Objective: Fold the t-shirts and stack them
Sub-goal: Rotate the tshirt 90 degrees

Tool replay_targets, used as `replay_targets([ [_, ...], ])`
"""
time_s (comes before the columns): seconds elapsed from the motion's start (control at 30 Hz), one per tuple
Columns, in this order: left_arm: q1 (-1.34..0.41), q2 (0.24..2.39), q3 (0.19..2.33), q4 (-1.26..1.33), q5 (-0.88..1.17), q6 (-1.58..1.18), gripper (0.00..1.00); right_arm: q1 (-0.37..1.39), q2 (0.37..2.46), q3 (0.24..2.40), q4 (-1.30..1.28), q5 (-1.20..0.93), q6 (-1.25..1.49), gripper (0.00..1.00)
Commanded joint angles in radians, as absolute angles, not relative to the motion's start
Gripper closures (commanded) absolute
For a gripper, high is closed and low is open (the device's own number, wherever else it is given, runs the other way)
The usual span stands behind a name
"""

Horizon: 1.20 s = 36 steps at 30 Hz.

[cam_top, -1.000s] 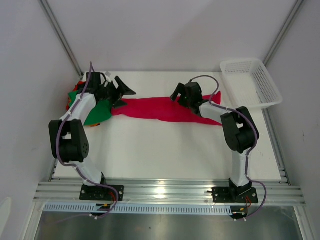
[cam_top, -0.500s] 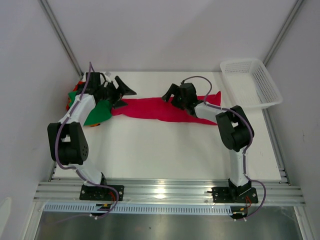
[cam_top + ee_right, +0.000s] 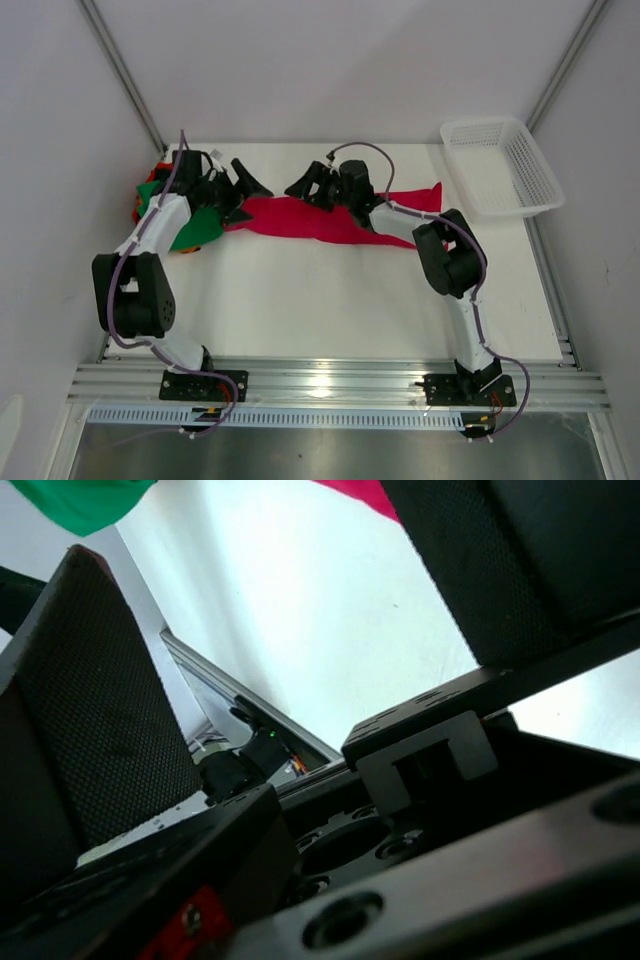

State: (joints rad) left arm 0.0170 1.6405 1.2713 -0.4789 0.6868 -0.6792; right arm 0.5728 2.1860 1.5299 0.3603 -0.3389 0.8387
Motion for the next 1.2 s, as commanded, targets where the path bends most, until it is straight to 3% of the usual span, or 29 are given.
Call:
replay_targets([
  [0.0, 0.011, 1.551, 1.307, -0.579, 0.590, -0.612, 0.01, 0.587, 2.230, 1.600, 0.426, -0.411, 0.857, 0.10],
  [0.17, 0.011, 1.430, 1.390, -0.730, 0.411, -0.502, 0.01, 0.610, 2.287, 1.641, 0.446, -0.436, 0.896, 0.10],
  [0.4, 0.058, 1.177, 1.416, -0.611, 0.514, -0.523, 0.00, 0.661, 2.367, 1.712, 0.451, -0.471, 0.919, 0.10],
  [0.73, 0.057, 0.985, 1.348, -0.640, 0.526, -0.515, 0.00, 0.721, 2.491, 1.838, 0.454, -0.492, 0.962, 0.10],
  [1.0, 0.060, 0.963, 1.417, -0.732, 0.468, -0.454, 0.01, 0.738, 2.471, 1.770, 0.473, -0.491, 0.963, 0.11],
  [1.17, 0.058, 0.951, 1.419, -0.703, 0.509, -0.469, 0.00, 0.735, 2.402, 1.756, 0.335, -0.354, 0.829, 0.10],
])
